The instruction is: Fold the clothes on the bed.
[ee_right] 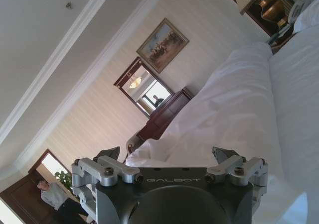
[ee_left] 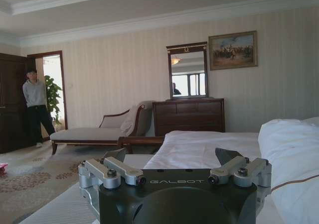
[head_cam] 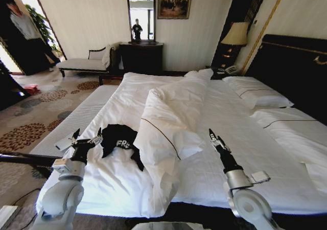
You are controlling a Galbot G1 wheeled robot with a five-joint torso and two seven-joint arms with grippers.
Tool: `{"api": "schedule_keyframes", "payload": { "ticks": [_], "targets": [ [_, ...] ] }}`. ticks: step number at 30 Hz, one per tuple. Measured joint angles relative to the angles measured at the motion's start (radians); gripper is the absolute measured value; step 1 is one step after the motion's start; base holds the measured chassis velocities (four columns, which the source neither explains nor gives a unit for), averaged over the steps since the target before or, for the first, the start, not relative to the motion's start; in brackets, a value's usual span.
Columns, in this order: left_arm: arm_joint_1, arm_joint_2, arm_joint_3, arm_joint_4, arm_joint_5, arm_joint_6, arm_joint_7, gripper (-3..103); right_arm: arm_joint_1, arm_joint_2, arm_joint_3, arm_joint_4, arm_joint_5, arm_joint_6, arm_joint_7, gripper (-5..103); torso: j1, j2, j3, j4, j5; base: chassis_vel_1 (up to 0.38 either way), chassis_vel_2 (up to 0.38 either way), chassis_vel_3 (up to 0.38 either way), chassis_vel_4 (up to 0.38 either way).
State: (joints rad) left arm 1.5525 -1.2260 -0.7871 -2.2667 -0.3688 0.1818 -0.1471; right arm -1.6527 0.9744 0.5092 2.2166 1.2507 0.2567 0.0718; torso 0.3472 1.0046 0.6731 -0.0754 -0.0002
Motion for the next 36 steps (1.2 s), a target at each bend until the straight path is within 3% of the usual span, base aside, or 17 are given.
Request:
{"api": "schedule_keyframes", "payload": {
  "ticks": [12,24,36],
  "targets": [
    [0.044,-0.006,-0.038,-0.009,0.016,0.0,-0.004,100,0.151,0.0,-0.155,-0.18,-0.008,-0.003,0.032,100,0.0,0.0,0.0,0.0003,0.0003,0.0,0.0,0.0,0.0],
    [0.058,-0.01,-0.044,-0.011,0.022,0.0,-0.005,100,0.191,0.022,-0.191,-0.265,-0.025,-0.004,0.083,100,0.0,0.0,0.0,0.0,0.0002,0.0,0.0,0.0,0.0],
    [0.075,-0.021,-0.045,-0.027,0.034,-0.001,-0.007,100,0.202,0.029,-0.213,-0.224,0.048,0.017,-0.007,100,-0.001,0.0,0.0,0.0001,0.0001,0.0,0.0,0.0,0.0]
  ]
}}
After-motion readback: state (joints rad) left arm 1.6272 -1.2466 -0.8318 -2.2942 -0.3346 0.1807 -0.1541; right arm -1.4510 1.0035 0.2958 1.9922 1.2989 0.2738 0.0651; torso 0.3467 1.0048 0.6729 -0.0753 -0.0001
